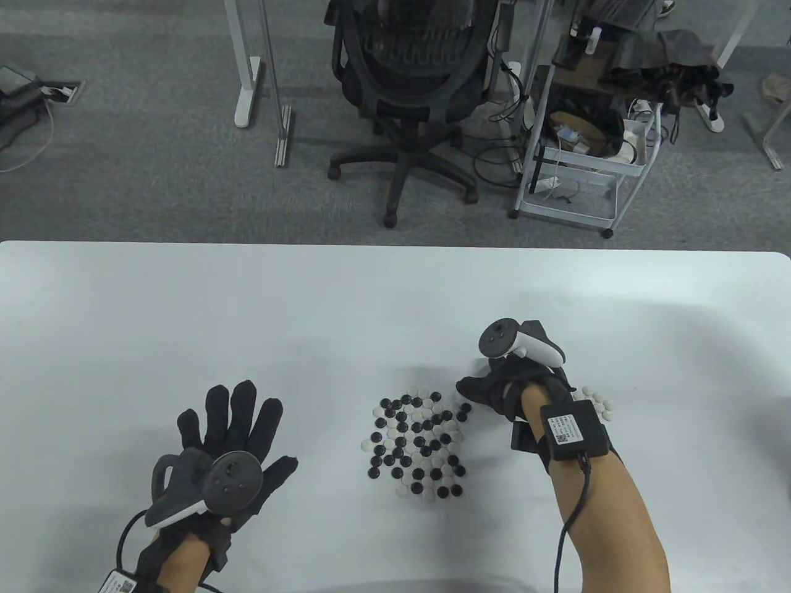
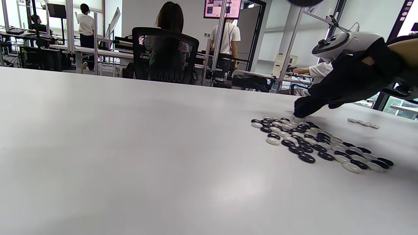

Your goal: Go stone sorting task

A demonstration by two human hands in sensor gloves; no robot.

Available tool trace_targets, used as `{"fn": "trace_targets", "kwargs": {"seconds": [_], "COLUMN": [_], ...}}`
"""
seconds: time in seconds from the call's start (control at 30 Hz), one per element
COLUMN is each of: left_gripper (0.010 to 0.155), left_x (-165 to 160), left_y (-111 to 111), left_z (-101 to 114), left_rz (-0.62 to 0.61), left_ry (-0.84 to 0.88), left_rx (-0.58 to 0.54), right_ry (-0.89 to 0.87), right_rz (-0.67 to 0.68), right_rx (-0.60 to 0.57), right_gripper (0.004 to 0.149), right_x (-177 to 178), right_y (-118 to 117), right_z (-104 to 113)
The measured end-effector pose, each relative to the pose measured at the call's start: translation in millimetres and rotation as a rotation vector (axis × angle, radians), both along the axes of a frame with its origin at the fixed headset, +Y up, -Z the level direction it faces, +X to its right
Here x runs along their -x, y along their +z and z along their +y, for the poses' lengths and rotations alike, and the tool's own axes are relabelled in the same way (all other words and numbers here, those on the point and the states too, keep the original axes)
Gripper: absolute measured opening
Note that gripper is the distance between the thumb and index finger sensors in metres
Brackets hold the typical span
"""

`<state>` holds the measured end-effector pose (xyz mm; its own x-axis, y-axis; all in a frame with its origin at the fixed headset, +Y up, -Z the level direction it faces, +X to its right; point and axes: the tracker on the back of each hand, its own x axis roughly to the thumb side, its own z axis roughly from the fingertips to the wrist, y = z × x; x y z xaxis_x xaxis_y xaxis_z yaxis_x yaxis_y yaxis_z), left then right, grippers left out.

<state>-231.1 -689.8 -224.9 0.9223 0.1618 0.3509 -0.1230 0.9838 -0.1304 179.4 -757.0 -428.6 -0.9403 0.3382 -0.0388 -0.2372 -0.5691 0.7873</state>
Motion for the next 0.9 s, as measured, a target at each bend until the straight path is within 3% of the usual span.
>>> {"fn": "trace_targets", "kwargs": {"seconds": [0.3,0.7,0.9], "left_gripper": [0.077,0.077,0.077], "left_x": [-1,-2,-2], "left_y": [0,-1,-1], "left_z": [-1,-2,-2], "left_rz": [-0.001,0.008,0.008], "left_ry": [-0.008,-0.018,-0.018], "left_rx": [0.009,0.024,0.024], "right_ry": [-0.033,-0.019,0.009], "right_rz": [-0.085,0.011,-0.022], "right_rx": [0.012,-0.015,-0.011], "right_gripper": [0.062,0.063,0.063], "right_x": [-38,-12,-26], "right_y": [6,12,11], "right_z": [-2,-1,-3]}}
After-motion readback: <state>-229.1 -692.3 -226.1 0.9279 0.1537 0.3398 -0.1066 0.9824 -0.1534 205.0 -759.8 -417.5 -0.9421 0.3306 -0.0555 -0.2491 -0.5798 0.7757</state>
